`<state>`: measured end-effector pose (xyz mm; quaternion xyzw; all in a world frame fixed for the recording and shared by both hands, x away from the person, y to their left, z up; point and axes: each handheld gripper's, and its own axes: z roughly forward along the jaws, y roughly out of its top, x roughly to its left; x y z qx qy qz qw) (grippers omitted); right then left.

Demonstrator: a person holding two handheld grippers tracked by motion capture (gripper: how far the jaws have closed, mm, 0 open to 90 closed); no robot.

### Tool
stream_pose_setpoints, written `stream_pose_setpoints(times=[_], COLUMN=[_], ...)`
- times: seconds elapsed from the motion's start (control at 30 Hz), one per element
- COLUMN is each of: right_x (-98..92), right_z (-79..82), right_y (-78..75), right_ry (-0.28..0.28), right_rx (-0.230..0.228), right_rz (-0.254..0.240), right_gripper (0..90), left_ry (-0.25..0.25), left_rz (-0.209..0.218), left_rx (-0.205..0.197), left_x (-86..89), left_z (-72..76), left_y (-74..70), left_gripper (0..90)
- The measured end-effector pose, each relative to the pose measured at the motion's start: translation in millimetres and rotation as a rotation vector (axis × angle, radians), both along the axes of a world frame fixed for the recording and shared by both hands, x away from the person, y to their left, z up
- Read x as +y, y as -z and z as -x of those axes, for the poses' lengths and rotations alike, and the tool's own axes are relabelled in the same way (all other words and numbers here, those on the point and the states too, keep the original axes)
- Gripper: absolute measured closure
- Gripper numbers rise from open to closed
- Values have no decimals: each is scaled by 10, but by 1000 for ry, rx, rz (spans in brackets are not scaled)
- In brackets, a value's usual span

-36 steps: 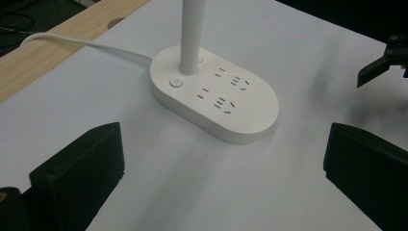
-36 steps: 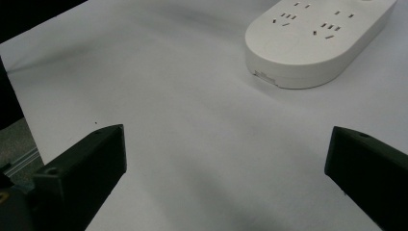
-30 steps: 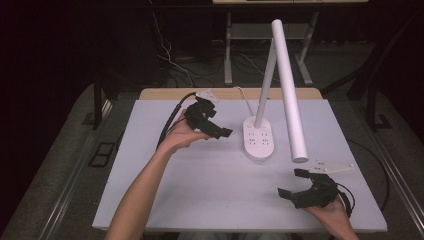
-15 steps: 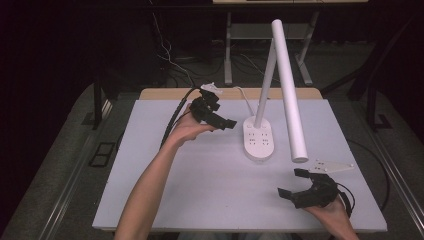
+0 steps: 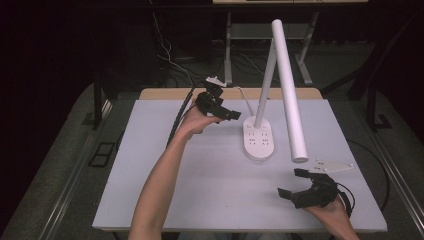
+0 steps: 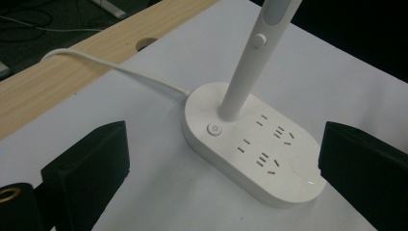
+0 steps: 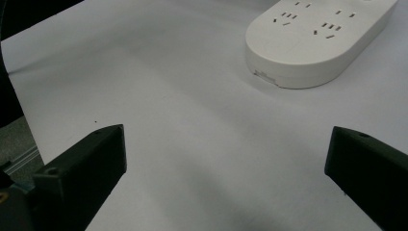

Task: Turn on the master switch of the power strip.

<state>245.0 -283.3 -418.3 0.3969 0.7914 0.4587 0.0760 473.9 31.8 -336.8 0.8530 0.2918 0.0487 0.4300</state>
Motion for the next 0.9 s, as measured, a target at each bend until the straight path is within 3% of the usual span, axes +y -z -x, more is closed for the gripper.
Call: stream_pose_setpoints(times=[0.4, 0.67, 0.9], right_x=[0, -1, 5], right_z=[-1, -2, 2], right_y=[1, 2, -5], right_ry=[-2, -8, -11], right_rx=[4, 4, 1], right_rz=[-2, -5, -4], right_gripper=[3, 3, 3], left_ry=[-46, -73, -80], left_rz=[42, 91, 120], left_rx=[61, 109, 128], left_x=[-87, -168, -235], left_z=[-121, -165, -184], left_y=[141, 294, 394], left_gripper=[44, 53, 129])
